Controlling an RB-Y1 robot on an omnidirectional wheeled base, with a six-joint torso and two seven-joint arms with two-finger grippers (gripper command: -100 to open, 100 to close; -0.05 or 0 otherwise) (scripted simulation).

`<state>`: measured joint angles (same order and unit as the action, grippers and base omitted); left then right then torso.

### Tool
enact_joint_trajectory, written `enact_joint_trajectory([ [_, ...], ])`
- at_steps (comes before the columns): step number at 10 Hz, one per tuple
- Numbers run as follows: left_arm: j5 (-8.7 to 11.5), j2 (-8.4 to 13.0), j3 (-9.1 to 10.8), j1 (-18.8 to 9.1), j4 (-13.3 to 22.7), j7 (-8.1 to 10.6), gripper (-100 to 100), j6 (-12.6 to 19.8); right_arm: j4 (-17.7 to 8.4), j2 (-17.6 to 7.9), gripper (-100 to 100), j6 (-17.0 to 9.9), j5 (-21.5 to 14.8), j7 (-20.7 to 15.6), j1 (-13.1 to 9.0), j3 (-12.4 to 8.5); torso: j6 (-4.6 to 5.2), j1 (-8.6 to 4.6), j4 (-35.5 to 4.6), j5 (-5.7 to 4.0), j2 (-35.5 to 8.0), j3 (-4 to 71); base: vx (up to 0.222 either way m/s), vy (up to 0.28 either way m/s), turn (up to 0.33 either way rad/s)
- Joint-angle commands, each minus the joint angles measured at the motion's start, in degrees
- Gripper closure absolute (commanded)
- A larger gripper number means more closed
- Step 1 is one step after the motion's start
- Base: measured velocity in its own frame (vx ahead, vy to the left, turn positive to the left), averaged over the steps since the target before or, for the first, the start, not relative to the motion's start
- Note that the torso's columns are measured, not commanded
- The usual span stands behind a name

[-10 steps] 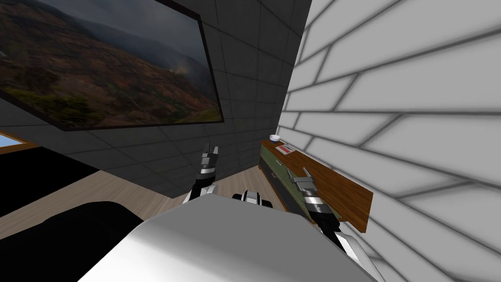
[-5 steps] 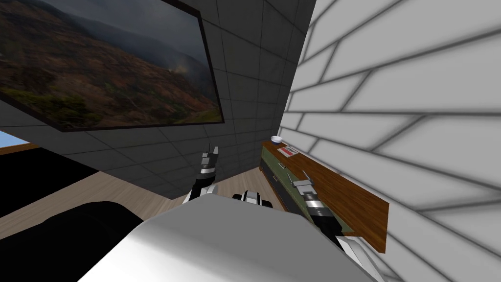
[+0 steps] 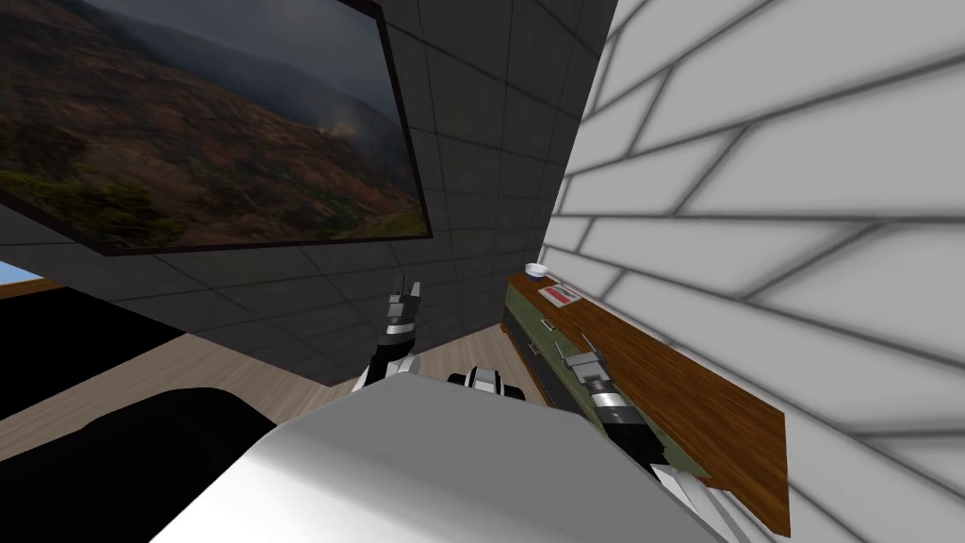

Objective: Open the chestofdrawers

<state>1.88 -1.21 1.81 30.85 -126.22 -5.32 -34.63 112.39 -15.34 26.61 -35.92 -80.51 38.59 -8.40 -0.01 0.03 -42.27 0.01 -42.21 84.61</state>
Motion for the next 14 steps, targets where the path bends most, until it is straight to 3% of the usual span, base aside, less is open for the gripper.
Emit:
enact_joint_trajectory([
  [1, 0.0, 0.0, 0.0, 0.0, 0.0, 0.0, 0, 0.0, -0.7, -0.1, -100, -0.1, -0.9, -3.2, 0.2, 0.0, 0.01, -0.05, 0.0, -0.01, 0.0, 0.0, 0.036, -0.004, -0.005],
  [14, 0.0, 0.0, 0.0, 0.0, 0.0, 0.0, 0, 0.0, -9.6, -3.7, -100, -0.5, -11.4, -25.0, 2.6, -1.8, 0.01, -0.04, 0.0, -0.01, -0.1, -0.1, 0.07, 0.009, 0.032],
])
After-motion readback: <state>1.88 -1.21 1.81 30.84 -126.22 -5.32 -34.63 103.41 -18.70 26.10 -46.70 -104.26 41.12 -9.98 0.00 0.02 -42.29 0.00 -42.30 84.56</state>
